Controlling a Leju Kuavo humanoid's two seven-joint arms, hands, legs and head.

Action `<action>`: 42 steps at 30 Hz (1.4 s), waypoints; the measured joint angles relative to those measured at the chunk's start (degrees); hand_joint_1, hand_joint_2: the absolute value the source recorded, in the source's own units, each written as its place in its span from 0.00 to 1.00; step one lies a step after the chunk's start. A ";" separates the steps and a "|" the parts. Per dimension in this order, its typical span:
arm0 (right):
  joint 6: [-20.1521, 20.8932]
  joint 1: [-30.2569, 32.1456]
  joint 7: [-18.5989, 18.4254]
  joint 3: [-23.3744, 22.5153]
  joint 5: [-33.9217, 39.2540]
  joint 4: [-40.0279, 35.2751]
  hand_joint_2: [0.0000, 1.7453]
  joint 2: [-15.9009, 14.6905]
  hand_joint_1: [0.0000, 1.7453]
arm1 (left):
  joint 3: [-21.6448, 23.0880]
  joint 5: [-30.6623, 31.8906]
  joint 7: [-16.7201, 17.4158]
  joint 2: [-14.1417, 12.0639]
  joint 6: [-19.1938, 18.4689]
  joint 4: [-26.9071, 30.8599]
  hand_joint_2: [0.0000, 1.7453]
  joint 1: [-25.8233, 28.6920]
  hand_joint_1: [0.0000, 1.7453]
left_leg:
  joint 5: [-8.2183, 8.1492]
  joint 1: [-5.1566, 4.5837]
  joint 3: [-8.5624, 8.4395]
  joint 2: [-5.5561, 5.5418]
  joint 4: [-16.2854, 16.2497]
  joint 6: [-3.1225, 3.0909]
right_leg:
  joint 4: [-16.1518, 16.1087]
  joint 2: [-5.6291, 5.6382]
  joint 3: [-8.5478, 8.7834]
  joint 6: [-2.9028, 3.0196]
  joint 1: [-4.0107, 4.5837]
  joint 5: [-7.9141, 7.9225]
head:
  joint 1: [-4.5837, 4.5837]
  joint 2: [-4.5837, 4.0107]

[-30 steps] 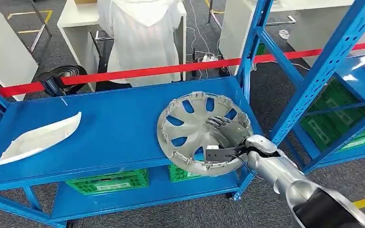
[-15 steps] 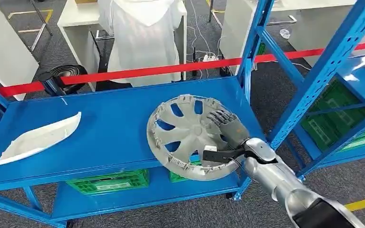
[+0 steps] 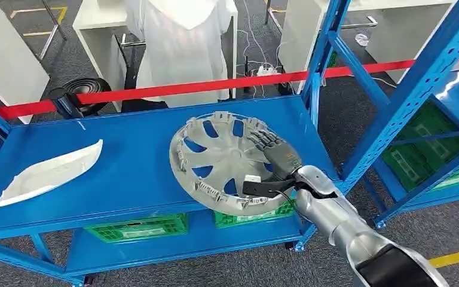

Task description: Take the parts from the cabinet and place them on the table.

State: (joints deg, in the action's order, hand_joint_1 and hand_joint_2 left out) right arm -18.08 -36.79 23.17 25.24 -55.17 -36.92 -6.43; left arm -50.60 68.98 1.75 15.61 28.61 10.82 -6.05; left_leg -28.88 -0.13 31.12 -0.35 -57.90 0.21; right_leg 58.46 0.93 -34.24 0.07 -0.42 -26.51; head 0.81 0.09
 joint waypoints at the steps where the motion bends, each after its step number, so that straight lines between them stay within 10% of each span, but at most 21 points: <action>1: 0.00 -0.11 0.02 -0.02 0.00 0.20 0.00 0.09 0.00 | -0.02 0.00 -0.07 0.00 0.11 0.00 0.00 0.04 0.00 | 0.00 0.00 0.03 -0.02 0.00 0.00 | 0.00 -0.01 -0.03 0.00 0.00 0.00 | 0.00 0.00; 14: -0.22 0.29 0.37 -2.38 -0.55 1.42 0.00 -0.33 0.00 | -0.02 2.69 0.44 -0.20 0.37 0.00 0.00 0.10 0.00 | 0.00 -0.02 0.10 -0.04 0.00 0.00 | -0.01 -0.05 -0.16 0.00 -0.01 0.00 | 0.00 0.00; 25: -5.66 1.23 -18.04 -2.45 -17.76 1.42 0.00 -3.21 0.00 | 0.09 4.46 1.14 -0.46 0.15 0.00 0.00 0.28 0.00 | 0.00 -0.04 0.13 -0.06 0.00 0.00 | -0.01 -0.07 -0.18 0.00 -0.03 0.00 | 0.02 0.00; 42: -6.84 2.15 -28.39 -1.53 -34.32 -0.57 0.00 -5.38 0.00 | 0.15 5.07 0.63 -1.05 -1.46 0.00 0.00 1.19 0.00 | -0.04 -0.03 -0.32 -0.04 0.00 -0.04 | -0.03 -0.05 0.29 -0.04 -0.02 -0.06 | 0.00 0.00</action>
State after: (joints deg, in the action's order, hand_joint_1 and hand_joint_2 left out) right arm -24.91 -34.64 -5.22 23.71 -89.48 -37.48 -11.80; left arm -50.45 74.05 2.38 14.56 27.15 10.82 -4.86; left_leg -28.92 -0.16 30.80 -0.39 -57.90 0.17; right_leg 58.43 0.89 -33.94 0.04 -0.44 -26.57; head 0.81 0.09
